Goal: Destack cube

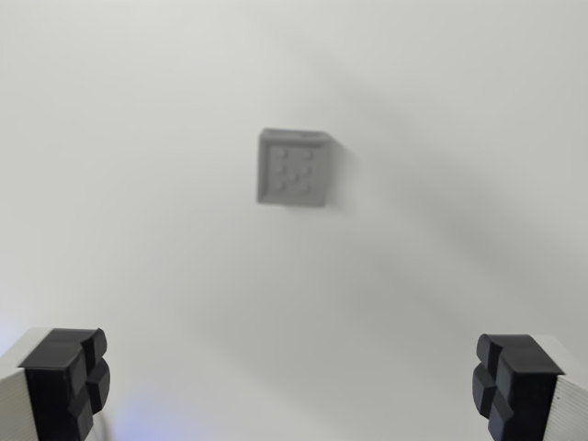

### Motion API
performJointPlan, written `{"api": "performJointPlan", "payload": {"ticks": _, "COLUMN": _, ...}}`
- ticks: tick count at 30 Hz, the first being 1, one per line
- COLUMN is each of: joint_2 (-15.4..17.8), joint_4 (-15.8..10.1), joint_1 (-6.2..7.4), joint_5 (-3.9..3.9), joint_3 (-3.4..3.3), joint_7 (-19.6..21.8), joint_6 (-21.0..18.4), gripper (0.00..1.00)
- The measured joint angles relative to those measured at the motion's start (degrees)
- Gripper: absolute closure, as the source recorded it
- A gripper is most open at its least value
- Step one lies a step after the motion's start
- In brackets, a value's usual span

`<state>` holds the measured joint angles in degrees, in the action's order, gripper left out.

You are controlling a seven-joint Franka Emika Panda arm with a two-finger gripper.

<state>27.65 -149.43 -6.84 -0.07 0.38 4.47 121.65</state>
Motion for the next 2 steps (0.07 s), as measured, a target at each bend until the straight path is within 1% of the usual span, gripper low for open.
{"api": "performJointPlan", "payload": {"ticks": 2, "joint_2": 0.0, "joint_4": 0.0, "joint_1": 0.0, "joint_5": 0.0, "joint_3": 0.0, "joint_7": 0.0, "joint_6": 0.0, "gripper": 0.0}}
